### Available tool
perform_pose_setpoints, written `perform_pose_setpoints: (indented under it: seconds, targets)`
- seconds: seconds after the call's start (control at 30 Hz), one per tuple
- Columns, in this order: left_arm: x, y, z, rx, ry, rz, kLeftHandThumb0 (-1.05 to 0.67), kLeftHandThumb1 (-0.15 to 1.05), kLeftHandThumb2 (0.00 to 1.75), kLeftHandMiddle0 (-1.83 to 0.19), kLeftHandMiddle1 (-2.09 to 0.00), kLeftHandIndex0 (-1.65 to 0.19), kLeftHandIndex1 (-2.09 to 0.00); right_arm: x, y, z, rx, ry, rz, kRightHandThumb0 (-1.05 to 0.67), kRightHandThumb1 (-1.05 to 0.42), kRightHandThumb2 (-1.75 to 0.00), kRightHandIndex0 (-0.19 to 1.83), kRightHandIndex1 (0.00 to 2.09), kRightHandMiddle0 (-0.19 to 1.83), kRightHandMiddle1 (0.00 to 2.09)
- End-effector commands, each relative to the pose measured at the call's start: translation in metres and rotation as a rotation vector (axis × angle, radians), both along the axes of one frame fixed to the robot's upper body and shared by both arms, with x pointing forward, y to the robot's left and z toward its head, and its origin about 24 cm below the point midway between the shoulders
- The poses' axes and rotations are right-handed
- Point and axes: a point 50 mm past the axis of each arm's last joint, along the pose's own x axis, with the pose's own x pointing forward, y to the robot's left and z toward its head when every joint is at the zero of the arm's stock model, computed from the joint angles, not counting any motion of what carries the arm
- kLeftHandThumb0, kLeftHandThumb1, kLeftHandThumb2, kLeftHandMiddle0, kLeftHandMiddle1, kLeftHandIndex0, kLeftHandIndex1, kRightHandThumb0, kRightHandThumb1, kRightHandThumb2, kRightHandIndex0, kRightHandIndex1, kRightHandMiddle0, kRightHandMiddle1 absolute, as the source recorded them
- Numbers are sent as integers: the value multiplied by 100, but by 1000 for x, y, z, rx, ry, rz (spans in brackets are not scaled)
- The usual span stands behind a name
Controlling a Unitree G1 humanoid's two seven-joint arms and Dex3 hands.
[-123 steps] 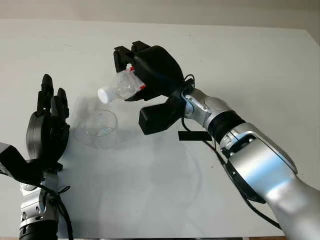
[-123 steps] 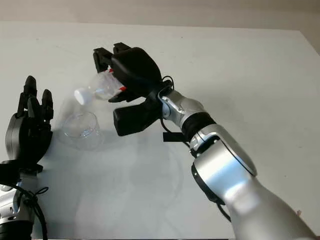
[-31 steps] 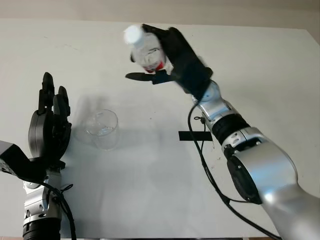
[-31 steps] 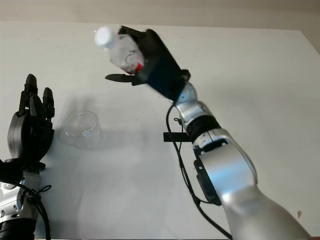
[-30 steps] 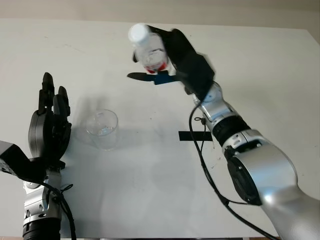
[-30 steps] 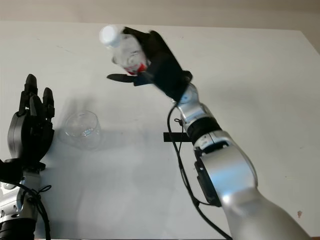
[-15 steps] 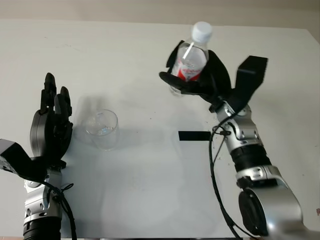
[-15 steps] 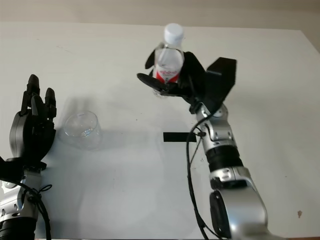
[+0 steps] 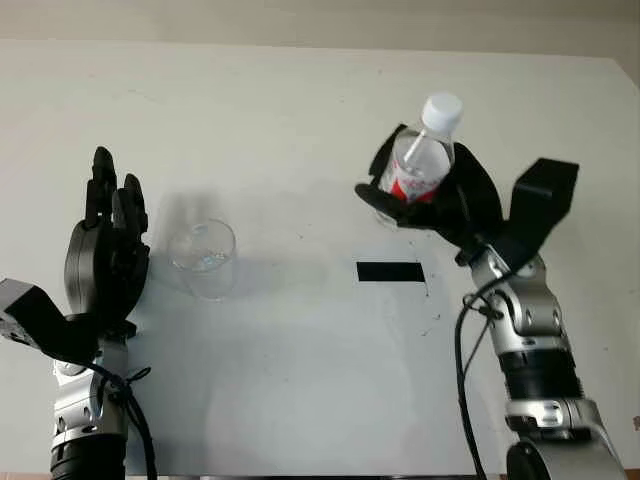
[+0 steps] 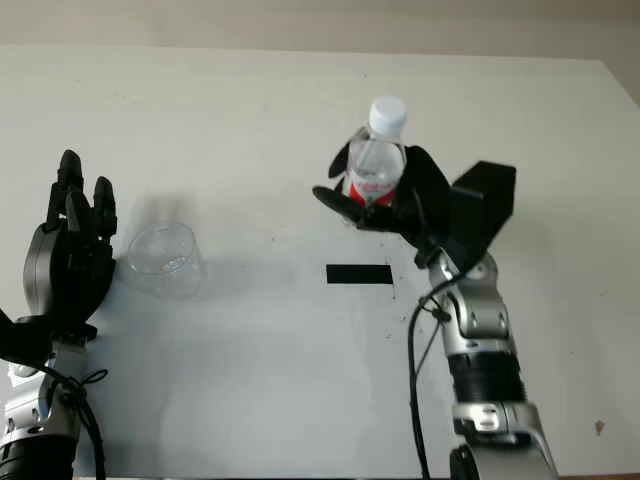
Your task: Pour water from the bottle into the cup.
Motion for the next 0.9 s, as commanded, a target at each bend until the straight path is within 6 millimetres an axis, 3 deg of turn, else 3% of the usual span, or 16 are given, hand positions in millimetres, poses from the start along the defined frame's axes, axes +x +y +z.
perform_pose_setpoints:
  seconds: [0.0,0.5,0.87]
  targets:
    - [-5,0,-10,-14,34,4,-78,105,53,18,-5,19,-2,-5,-1,3,-19,-18,-14,-42,-105,-44,111,209,75,209]
    - [-10,2,-8,4,36,2,-79,105,54,19,-5,19,-1,-15,0,-24,-40,103,-60,-42,-105,-46,113,209,72,209]
    - [-9,2,-9,-13,39,-1,-79,105,53,19,-5,19,-2,-16,2,-39,-10,203,-49,-46,-105,-47,124,209,84,209]
